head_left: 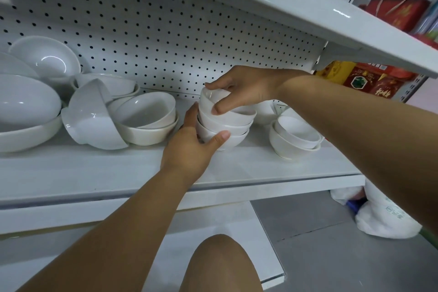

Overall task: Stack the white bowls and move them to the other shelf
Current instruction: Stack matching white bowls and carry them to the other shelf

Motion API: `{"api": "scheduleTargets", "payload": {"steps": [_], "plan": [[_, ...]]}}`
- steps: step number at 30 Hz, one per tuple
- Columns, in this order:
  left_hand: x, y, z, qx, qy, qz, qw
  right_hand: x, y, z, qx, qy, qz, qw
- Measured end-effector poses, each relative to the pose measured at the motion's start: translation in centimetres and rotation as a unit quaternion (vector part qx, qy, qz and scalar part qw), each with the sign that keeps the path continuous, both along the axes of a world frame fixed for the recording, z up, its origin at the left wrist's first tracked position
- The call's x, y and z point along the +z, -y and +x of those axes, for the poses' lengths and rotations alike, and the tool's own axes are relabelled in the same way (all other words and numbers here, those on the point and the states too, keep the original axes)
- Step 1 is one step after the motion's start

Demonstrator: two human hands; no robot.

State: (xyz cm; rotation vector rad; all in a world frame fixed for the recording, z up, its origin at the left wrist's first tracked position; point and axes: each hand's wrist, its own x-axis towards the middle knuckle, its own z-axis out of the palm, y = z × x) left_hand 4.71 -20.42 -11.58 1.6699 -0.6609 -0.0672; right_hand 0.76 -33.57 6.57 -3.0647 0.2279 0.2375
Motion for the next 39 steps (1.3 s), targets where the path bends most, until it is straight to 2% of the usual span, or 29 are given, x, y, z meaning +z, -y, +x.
{"api": "scheduleTargets", "payload": {"steps": [9, 11, 13, 15, 18, 20, 22, 29, 31, 34, 36, 39], "plan": [[0.0, 0.1, 0.0, -0.009, -0.003, -0.001, 1.0, 0.1, -0.3, -0.5, -0.007, 0.001, 0.004, 1.0], [0.0, 0.0, -0.1, -0.012, -0.001, -0.001, 1.0, -0.5, 0.3, -1.3, -0.012, 0.023, 0.046, 0.999], [0.0, -0.1, -0.2, -0.013, 0.004, 0.005, 1.0, -2.0, 1.0, -2.5, -0.03, 0.088, 0.144, 0.985], [0.0, 0.0, -0.1, -0.009, 0.013, 0.014, 1.0, -4.3, 1.3, -3.9, -0.075, 0.223, 0.28, 0.931], [0.1, 0.1, -0.1, -0.004, 0.02, 0.0, 1.0, -8.0, 1.1, -5.4, -0.127, 0.408, 0.408, 0.807], [0.4, 0.1, -0.3, 0.003, 0.018, -0.021, 1.0, -10.1, 0.6, -6.1, -0.155, 0.449, 0.47, 0.744], [0.9, -0.1, -0.6, -0.003, 0.005, -0.042, 0.999, -11.9, -0.1, -6.4, -0.186, 0.447, 0.528, 0.698], [1.9, -0.9, -1.7, -0.003, -0.021, -0.098, 0.995, -15.0, -1.1, -4.4, -0.242, 0.441, 0.614, 0.608], [1.8, -1.1, -2.0, 0.012, -0.014, -0.116, 0.993, -15.5, -0.8, -3.9, -0.237, 0.44, 0.647, 0.576], [1.3, -1.0, -2.4, 0.053, 0.026, -0.093, 0.994, -15.5, -1.0, -4.2, -0.205, 0.428, 0.703, 0.529], [1.2, -0.8, -2.3, 0.066, 0.035, -0.074, 0.994, -15.7, -0.9, -4.7, -0.178, 0.422, 0.715, 0.528], [1.4, -0.5, -1.9, 0.029, 0.015, -0.069, 0.997, -16.1, -0.8, -5.5, -0.149, 0.424, 0.682, 0.577]]}}
